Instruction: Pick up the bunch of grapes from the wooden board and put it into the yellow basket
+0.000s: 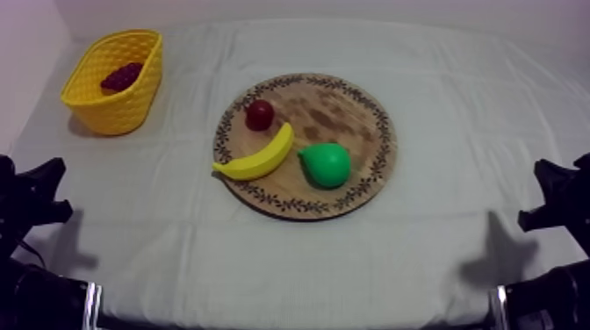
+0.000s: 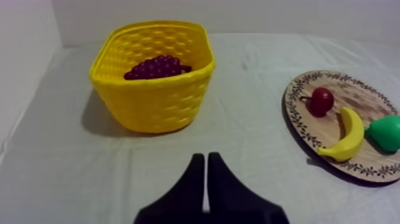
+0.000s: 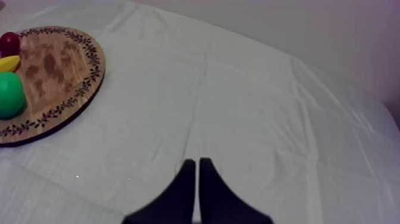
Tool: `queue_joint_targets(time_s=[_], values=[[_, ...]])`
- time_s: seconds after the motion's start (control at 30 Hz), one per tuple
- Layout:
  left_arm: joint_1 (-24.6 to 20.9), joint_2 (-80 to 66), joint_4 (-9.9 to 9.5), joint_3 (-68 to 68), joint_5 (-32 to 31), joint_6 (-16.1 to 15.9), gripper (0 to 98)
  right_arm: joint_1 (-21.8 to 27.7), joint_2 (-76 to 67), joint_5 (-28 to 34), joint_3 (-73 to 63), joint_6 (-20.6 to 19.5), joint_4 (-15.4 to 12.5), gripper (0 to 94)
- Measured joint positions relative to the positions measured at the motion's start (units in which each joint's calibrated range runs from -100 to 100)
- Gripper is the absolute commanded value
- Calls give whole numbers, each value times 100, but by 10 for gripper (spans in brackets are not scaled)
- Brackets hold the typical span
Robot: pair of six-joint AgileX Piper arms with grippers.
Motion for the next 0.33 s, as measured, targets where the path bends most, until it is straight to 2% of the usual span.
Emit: queue_joint_targets(time_s=[0.33], values=[[119, 0, -13, 0, 0, 260, 0, 0, 0, 7, 0, 0, 0, 2]])
